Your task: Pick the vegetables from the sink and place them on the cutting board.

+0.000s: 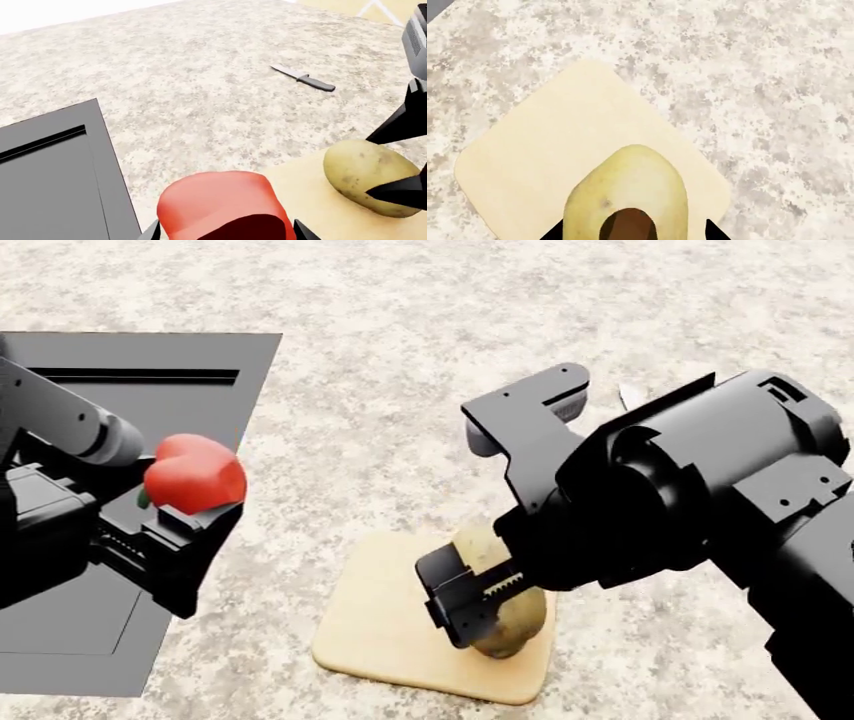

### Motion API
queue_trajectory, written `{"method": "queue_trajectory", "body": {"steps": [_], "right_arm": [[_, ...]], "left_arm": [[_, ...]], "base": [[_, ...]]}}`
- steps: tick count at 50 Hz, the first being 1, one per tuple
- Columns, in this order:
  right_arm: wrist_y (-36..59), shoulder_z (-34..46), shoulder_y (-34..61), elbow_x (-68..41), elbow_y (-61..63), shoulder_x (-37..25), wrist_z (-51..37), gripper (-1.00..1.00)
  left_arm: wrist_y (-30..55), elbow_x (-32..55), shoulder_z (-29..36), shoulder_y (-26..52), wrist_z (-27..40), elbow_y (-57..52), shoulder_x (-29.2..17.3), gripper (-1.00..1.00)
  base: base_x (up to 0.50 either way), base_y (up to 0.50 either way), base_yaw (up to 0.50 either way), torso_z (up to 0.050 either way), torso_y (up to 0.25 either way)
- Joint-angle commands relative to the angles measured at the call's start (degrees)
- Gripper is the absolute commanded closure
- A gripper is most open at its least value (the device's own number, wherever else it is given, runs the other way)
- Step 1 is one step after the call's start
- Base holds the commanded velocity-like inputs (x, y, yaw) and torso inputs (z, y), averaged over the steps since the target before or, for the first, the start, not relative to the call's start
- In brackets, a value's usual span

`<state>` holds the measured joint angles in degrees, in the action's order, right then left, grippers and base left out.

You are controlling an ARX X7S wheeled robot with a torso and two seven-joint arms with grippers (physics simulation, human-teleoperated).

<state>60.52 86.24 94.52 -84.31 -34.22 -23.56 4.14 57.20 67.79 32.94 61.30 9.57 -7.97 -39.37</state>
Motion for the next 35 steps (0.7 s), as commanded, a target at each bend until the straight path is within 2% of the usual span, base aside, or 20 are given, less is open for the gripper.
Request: {"method": "queue_trajectory", "body": {"steps": [1, 9, 15, 25, 35], "right_arm": [[-3.12, -4.19, 3.62, -1.10, 1.15, -2.28, -3.65, -1.00], [-8.86, -9.94, 5.98, -2.77, 4.63, -6.44, -11.27, -1.00], [-11.87, -14.19, 6.54, -5.54, 9.04, -10.64, -18.45, -1.00], [-12.49, -16.03, 7.00, -6.89, 11.95, -13.80, -20.76, -1.00], [-13.52, -16.66, 5.69, -7.36, 12.76, -14.96, -21.17, -1.00]], "left_arm": [[0.04, 0.78, 0.14, 0.62, 0.59, 0.42, 0.71, 1.00], [-0.21, -0.52, 2.29, 2.10, -0.99, 1.39, 3.99, 1.00], [0.36, -3.27, 6.47, 3.50, -4.11, 3.17, 6.82, 1.00], [-0.46, -9.97, 14.36, 7.09, -10.59, 10.95, 13.33, 1.00], [-1.76, -12.34, 17.30, 7.26, -12.90, 13.70, 15.91, 1.00]], "base": [[0.00, 0.00, 0.00, 0.000, 0.000], [0.00, 0.00, 0.00, 0.000, 0.000], [0.00, 0.00, 0.00, 0.000, 0.000], [0.00, 0.00, 0.00, 0.000, 0.000], [0.00, 0.00, 0.00, 0.000, 0.000]]}}
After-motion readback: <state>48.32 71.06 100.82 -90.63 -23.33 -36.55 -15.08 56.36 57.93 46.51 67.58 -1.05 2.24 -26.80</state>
